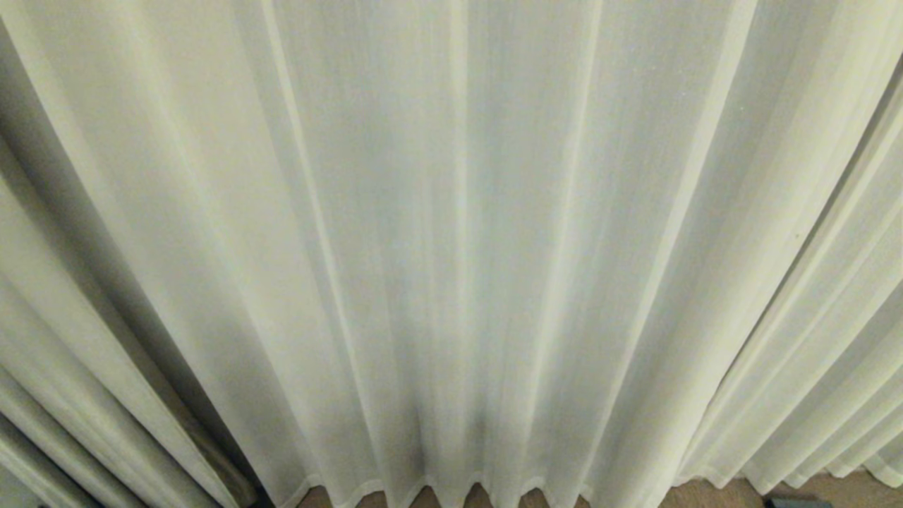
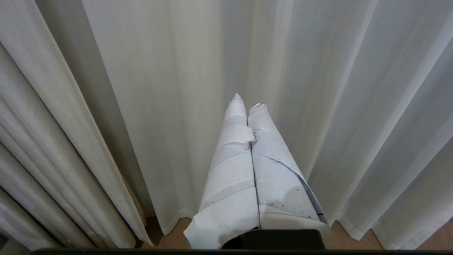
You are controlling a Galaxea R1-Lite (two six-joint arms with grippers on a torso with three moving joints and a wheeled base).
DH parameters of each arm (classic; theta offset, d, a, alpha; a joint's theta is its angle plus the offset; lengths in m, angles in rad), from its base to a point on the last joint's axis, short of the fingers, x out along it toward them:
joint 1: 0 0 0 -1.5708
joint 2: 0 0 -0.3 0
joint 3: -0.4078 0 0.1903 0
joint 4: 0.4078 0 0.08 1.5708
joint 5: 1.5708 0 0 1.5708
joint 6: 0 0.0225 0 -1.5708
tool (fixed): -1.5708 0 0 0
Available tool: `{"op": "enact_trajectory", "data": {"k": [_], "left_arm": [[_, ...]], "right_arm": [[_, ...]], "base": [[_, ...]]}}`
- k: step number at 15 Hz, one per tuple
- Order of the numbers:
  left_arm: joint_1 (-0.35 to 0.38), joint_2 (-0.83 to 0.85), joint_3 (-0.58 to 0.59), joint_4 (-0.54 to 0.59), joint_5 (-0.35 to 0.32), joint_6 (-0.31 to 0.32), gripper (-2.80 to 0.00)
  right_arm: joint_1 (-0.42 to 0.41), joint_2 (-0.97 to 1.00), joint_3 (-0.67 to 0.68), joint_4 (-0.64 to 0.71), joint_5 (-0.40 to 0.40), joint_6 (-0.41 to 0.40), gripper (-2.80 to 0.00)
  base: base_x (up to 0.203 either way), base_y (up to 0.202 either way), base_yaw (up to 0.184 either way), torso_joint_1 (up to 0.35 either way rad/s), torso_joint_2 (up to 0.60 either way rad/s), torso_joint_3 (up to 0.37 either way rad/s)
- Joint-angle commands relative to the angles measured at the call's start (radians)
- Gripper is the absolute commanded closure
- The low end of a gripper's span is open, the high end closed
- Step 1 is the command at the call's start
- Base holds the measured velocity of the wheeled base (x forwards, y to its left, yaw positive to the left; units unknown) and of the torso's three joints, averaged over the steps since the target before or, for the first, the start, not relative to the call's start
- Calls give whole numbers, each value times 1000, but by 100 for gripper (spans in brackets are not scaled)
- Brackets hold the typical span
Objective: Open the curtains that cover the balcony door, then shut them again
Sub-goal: Close the outer curtains on both sides
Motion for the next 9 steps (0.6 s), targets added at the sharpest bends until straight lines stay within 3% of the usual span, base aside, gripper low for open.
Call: {"op": "enact_trajectory", "data": {"k": [1,5,9], "left_arm": [[0,0,-8,4,-1,0,0],[8,161,-174,28,7,-35,0],[32,533,-394,-32,6,-67,0]], "right_arm": [[0,0,0,-1,0,-1,0],[0,0,0,-1,0,-1,0],[0,0,0,-1,0,-1,0]], "base": [[0,0,0,0,0,0],[0,0,0,0,0,0],[0,0,0,0,0,0]]}}
